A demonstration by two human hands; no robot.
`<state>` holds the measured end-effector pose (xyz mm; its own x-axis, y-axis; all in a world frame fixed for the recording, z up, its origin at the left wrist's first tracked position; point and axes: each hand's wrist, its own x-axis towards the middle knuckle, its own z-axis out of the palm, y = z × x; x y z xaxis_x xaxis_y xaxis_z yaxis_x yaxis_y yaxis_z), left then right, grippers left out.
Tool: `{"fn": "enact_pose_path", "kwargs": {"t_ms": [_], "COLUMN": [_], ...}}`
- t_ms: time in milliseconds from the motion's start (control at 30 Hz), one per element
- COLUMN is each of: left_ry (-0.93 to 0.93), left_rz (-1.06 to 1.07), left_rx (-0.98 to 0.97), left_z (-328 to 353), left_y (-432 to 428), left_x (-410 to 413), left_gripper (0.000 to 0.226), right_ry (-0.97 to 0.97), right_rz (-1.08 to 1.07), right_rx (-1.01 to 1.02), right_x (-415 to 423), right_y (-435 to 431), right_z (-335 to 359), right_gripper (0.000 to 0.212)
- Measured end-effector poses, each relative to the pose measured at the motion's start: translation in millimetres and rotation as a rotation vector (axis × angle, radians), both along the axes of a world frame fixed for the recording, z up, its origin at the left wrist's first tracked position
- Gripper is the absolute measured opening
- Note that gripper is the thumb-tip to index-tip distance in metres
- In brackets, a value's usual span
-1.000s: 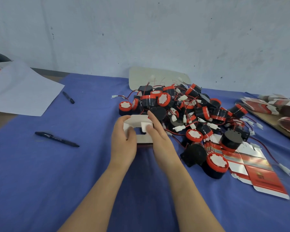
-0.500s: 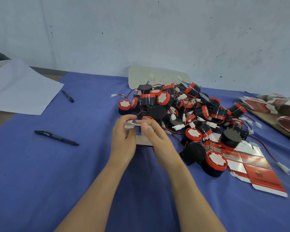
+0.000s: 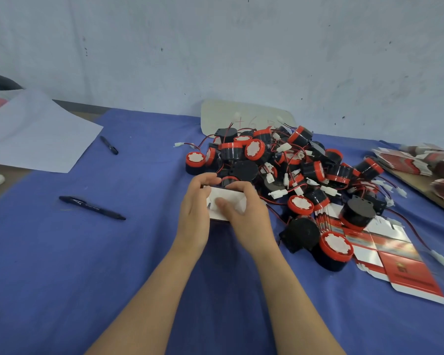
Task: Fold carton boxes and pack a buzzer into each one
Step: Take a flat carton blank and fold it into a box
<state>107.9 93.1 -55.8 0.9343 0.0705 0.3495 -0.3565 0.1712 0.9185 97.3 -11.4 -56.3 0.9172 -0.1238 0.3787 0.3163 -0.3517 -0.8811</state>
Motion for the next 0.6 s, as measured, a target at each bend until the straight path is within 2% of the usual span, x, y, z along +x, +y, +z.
{"fn": "enact_pose_path", "kwargs": {"t_ms": [200,300,467,600], "left_ry": [-0.005,-0.018,0.036,0.041], "left_rz": [0.007,0.027,0.099,0.091], "left_rx": [0.027,0.029,0.048,0.07], "left_z": [-1.6,-2.8,-7.1,-8.3], "left_y": [-0.6,-0.8,-1.2,-3.5], "left_x": [-1.3,-1.4,2.0,1.8], "left_gripper": [0.032,0.033,0.027,0.031], "right_ry": [-0.007,-0.001,-0.005,0.003], "right_rz": [-0.019,0.028,0.062,0.026], "right_rx": [-0.113,-0.085,-0.011,-0.085], "right_x": [0.6,0.1,-0.3,-1.4], "right_y": [0.6,-0.7,0.5,1.5], "right_z": [-1.6,-0.8,1.9,0.8], "right_gripper": [0.033,0.032,0.018,0.025]}}
